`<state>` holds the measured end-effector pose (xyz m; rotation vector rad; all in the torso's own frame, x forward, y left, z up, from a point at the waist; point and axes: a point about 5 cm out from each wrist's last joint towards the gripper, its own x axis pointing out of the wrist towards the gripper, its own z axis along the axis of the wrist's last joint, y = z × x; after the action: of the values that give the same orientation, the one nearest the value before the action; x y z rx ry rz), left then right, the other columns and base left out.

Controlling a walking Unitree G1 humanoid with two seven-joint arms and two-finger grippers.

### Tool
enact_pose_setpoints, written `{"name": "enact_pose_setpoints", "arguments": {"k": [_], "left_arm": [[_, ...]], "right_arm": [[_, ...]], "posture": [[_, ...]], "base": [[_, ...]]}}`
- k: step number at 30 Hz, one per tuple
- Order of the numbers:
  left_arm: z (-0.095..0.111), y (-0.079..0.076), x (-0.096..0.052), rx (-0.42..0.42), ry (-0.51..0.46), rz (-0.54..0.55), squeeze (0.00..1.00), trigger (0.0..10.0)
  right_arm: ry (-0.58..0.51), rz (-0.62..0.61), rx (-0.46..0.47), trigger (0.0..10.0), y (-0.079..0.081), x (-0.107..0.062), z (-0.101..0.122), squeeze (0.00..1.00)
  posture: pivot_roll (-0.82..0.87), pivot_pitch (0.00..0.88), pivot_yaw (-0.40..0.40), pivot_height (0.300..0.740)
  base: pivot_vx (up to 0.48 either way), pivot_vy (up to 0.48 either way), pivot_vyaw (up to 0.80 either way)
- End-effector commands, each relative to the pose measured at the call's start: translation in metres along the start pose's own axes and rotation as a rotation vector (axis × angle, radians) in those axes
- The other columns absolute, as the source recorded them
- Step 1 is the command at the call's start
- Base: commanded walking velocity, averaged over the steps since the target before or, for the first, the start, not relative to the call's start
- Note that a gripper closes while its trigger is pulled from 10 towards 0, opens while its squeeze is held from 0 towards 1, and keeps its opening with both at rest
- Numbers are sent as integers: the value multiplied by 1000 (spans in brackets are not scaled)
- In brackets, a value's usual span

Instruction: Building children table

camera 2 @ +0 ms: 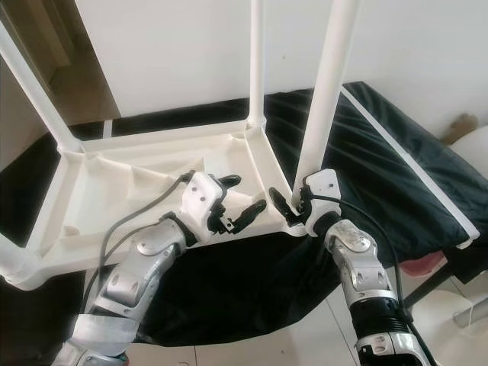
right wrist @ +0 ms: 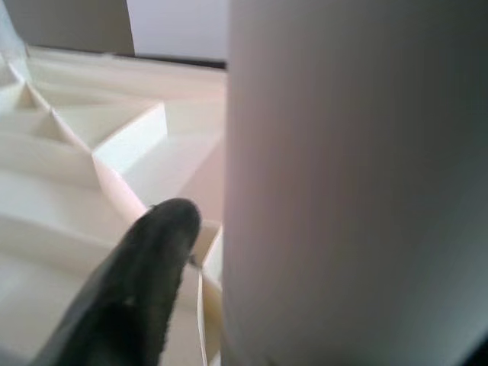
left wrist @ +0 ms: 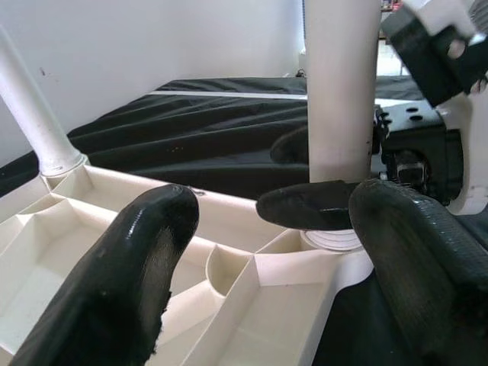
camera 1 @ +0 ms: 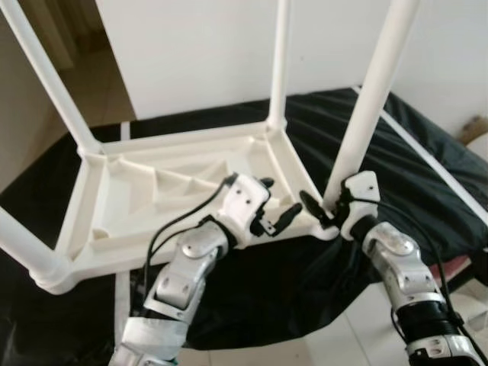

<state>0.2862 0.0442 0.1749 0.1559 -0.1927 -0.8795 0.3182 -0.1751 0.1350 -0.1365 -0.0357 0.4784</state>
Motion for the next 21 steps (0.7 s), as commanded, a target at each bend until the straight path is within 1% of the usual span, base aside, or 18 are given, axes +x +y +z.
{"name": "enact_pose_setpoints", "arguments": {"k": [1, 4, 7, 12, 13, 14, 16, 18, 21], "left_arm": [[0, -1, 0, 14, 6, -13, 0, 10000], [0, -1, -1, 12, 6, -5, 0, 10000], [0, -2, -2, 11, 6, -6, 0, 10000], [-1, -3, -1, 10, 7, -9, 0, 10000], [-1, -3, -1, 9, 6, -10, 0, 10000], [-1, -3, -1, 8, 7, -12, 0, 10000], [-1, -3, 0, 8, 8, -13, 0, 10000], [-1, -4, 0, 4, 9, -22, 0, 10000], [-2, -5, 0, 3, 10, -25, 0, 10000]], "right_arm": [[26, 50, -32, 0, 1, 2, -3, 0], [47, 70, -24, 0, -1, -3, -7, 0], [52, 79, -29, 0, -3, -5, -11, 0], [66, 60, -14, 0, -5, -9, -15, 0], [73, 54, -12, 3412, -6, -9, -16, 0], [77, 43, -13, 10000, -6, -10, -17, 0], [79, 36, -16, 10000, -6, -10, -17, 0], [103, -8, -30, 10000, -8, -11, -18, 0], [118, -35, -44, 10000, -8, -11, -19, 0]], "posture": [[7, 0, 19, 740], [11, 0, 12, 740], [10, 0, 12, 740], [5, 0, 15, 740], [3, 0, 16, 740], [-3, 0, 21, 740], [-3, 0, 21, 740], [-10, 0, 25, 740], [-11, 0, 26, 740]], "base": [[0, 0, 0], [0, 0, 0], [0, 0, 0], [0, 0, 0], [0, 0, 0], [0, 0, 0], [0, 0, 0], [0, 0, 0], [0, 0, 0]]}}
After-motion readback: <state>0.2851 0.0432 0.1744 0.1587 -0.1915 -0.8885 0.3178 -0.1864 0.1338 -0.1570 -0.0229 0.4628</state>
